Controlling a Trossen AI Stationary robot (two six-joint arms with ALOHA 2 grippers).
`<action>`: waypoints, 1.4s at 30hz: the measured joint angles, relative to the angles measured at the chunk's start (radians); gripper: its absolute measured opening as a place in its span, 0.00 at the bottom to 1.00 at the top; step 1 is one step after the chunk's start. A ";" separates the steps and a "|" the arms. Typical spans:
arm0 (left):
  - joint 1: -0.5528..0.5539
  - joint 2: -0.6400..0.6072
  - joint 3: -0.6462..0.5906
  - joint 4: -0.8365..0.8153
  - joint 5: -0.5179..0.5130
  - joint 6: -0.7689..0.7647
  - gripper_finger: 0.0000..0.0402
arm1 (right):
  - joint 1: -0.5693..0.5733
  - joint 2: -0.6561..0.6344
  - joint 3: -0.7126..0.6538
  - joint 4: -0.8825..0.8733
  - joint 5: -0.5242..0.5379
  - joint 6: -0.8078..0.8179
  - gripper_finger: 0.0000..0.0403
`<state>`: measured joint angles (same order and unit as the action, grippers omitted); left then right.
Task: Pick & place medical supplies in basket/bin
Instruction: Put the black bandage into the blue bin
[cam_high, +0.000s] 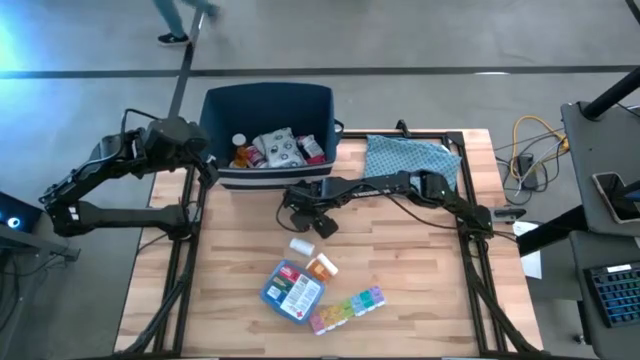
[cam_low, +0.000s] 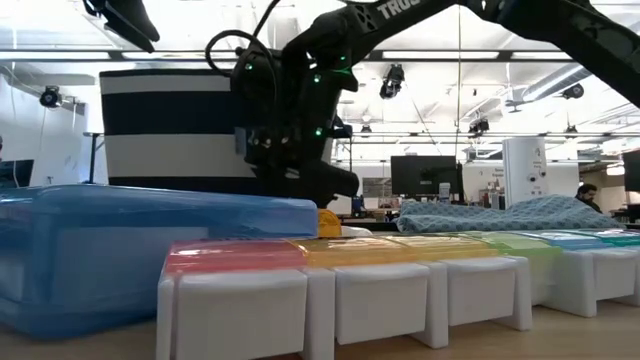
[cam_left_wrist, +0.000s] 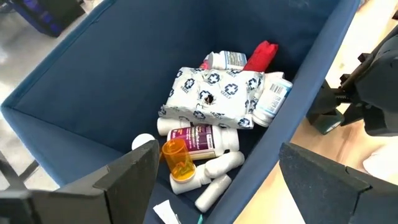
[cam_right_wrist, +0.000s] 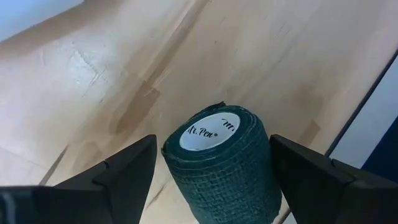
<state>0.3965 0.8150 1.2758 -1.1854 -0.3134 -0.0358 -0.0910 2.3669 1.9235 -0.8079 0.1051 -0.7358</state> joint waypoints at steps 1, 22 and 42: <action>0.000 0.000 0.000 0.000 0.000 -0.007 0.77 | -0.001 0.000 -0.004 0.002 0.000 0.009 0.72; 0.000 0.000 -0.002 0.000 0.000 -0.071 0.77 | 0.026 -0.062 -0.040 -0.025 0.099 0.324 0.49; 0.000 -0.014 -0.002 -0.003 0.001 -0.026 0.77 | 0.117 -0.390 -0.039 -0.117 0.131 0.850 0.48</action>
<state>0.3969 0.8013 1.2736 -1.1882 -0.3127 -0.0616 0.0263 1.9765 1.8849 -0.9251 0.2363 0.1144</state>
